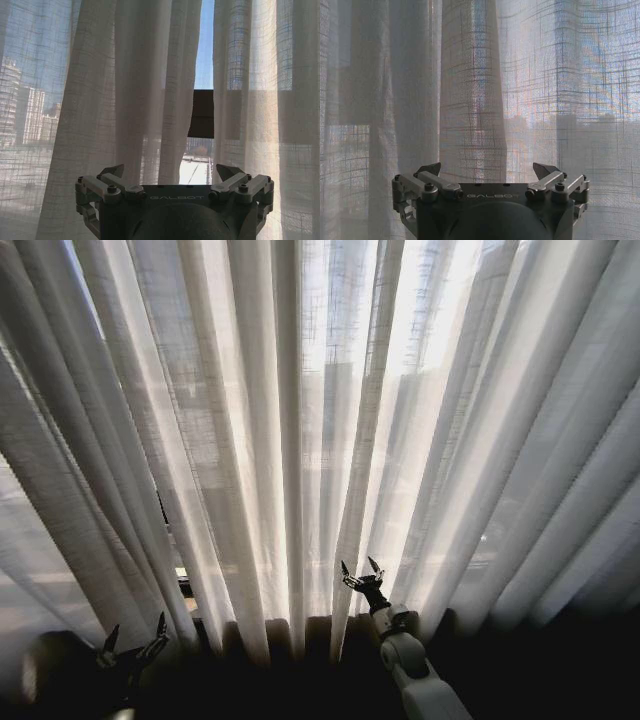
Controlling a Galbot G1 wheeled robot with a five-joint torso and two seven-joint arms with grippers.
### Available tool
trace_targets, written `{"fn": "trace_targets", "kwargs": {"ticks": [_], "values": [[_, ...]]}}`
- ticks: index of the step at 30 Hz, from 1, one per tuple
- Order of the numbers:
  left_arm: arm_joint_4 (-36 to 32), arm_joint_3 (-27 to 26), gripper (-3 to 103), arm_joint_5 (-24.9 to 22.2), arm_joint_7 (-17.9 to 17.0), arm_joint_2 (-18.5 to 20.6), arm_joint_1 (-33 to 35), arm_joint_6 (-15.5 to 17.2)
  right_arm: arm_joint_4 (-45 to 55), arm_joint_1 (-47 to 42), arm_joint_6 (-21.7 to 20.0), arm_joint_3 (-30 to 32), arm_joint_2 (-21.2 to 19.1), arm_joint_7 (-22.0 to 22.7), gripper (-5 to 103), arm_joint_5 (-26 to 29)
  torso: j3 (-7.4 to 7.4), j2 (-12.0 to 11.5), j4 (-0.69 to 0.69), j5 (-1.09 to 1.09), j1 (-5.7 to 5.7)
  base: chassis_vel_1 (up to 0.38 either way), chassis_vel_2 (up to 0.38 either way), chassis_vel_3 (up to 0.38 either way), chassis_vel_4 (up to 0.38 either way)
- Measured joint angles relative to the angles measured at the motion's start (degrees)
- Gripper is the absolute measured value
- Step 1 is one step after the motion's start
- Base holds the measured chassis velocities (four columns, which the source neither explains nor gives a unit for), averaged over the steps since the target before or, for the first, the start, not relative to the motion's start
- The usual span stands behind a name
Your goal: Open the curtains by pulling them apart, changing their state from closed to fully open.
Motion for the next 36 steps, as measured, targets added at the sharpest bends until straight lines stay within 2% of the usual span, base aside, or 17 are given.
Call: {"fn": "trace_targets", "kwargs": {"ticks": [6, 11, 16, 22, 24, 25, 27, 28, 31, 33, 36], "values": [[0.0, -0.01, 100, 0.0, -0.01, 0.0, 0.02, 0.0, -1.25, 0.67, 0.01, -1.09, 1.11, 1.48, 100, -3.11, -0.04, 0.03, 0.0, -0.02, -0.13, -0.005, 0.022, 0.014, -0.029], [0.0, -0.02, 100, 0.0, -0.01, 0.0, 0.04, 0.0, -6.66, 4.81, -0.6, -1.64, 2.87, 7.03, 100, -6.33, -0.05, 0.06, 0.0, 0.01, -0.16, 0.01, -0.03, -0.014, 0.035], [0.0, -0.01, 100, 0.0, -0.01, 0.0, 0.02, 0.0, -11.28, 7.89, -0.85, -2.16, 4.72, 10.5, 100, -8.68, -0.02, 0.03, 0.0, 0.0, -0.09, -0.003, -0.023, -0.002, 0.017], [0.0, -0.02, 100, 0.0, -0.01, 0.0, 0.02, 0.0, -13.33, 9.41, -0.62, -1.99, 6.18, 11.34, 102, -9.16, -0.02, 0.02, 0.01, -0.01, -0.08, 0.0, 0.0, 0.0, 0.0], [0.0, -0.01, 100, 0.0, -0.01, 0.0, 0.02, 0.0, -13.51, 9.46, -0.1, -1.72, 6.32, 11.22, 93, -9.05, -0.02, 0.02, 0.0, 0.0, -0.09, 0.0, 0.0, 0.0, 0.0], [0.0, -0.01, 100, 0.0, -0.01, 0.0, 0.02, 0.0, -13.49, 9.41, 0.21, -1.5, 6.3, 11.02, 93, -8.95, -0.03, 0.03, 0.0, 0.0, -0.09, 0.0, 0.0, 0.0, 0.0], [0.0, -0.01, 100, 0.0, -0.01, -0.01, 0.02, 0.0, -13.2, 9.13, 0.34, -1.29, 6.11, 10.89, 82, -8.68, -0.02, 0.03, 0.0, 0.01, -0.1, 0.0, 0.0, 0.0, 0.0], [0.0, -0.01, 100, 0.0, -0.01, -0.01, 0.02, 0.0, -13.2, 9.13, 0.34, -1.29, 6.11, 10.89, 82, -8.68, -0.02, 0.03, 0.0, 0.01, -0.1, 0.0, 0.0, 0.0, 0.0], [0.0, -0.01, 100, 0.0, -0.01, 0.0, 0.02, 0.0, -12.7, 8.74, 0.45, -0.9, 5.71, 10.8, 66, -8.29, -0.03, 0.03, 0.0, 0.01, -0.1, 0.0, 0.0, 0.0, 0.0], [0.0, -0.01, 100, 0.0, -0.01, -0.01, 0.02, 0.0, -12.64, 8.65, 0.48, -0.8, 5.64, 10.77, 66, -8.2, -0.02, 0.03, 0.0, 0.0, -0.09, 0.0, 0.0, 0.0, 0.0], [0.0, -0.01, 100, 0.0, -0.01, 0.0, 0.02, 0.0, -12.49, 8.39, 0.72, -0.37, 5.39, 10.69, 50, -7.95, -0.03, 0.03, 0.0, 0.0, -0.09, 0.0, 0.0, 0.0, 0.0]]}}
